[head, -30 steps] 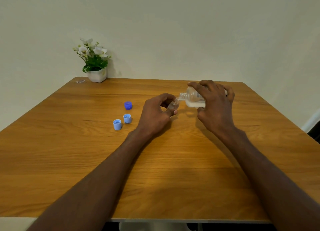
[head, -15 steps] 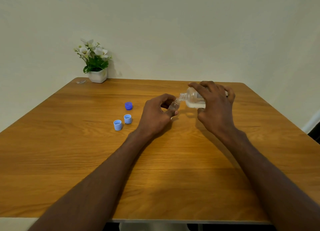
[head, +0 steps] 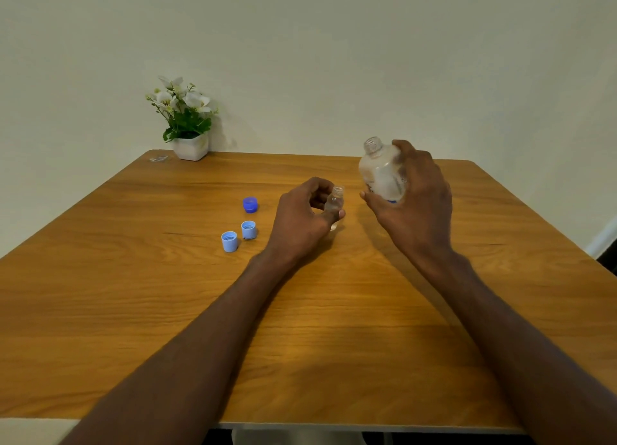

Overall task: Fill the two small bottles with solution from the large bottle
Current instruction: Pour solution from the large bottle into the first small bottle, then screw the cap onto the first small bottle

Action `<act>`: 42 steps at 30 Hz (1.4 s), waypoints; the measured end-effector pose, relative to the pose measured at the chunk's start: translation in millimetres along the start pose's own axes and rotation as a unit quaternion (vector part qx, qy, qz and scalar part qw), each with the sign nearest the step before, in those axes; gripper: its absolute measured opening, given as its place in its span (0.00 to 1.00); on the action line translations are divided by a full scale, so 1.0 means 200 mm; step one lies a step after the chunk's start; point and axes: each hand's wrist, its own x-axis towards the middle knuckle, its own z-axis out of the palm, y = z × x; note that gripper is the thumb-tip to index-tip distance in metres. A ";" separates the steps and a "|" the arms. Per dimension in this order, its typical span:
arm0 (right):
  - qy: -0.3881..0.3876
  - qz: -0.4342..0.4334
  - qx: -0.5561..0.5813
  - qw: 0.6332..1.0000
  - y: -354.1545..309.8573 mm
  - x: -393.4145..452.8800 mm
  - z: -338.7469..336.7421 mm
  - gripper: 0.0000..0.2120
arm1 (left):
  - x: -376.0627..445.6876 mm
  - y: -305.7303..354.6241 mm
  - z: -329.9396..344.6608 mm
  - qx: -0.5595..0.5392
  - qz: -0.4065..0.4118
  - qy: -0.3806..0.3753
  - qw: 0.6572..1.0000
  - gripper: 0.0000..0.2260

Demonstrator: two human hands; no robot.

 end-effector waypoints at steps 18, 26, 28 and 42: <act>-0.050 0.111 0.155 0.980 -0.07 -0.06 0.10 0.43 | -0.04 -0.02 -0.06 0.018 -0.024 0.054 0.998 0.14; -0.072 0.118 0.152 0.979 -0.06 -0.07 0.12 0.49 | -0.10 0.01 -0.10 0.029 -0.017 0.071 0.997 0.13; -0.048 0.093 0.114 0.988 -0.06 -0.07 0.10 0.53 | -0.12 0.03 -0.11 0.026 -0.011 0.081 0.996 0.12; -0.034 -0.190 0.117 0.974 -0.41 -0.11 0.16 0.12 | -0.29 0.00 -0.63 0.063 0.008 0.197 0.978 0.09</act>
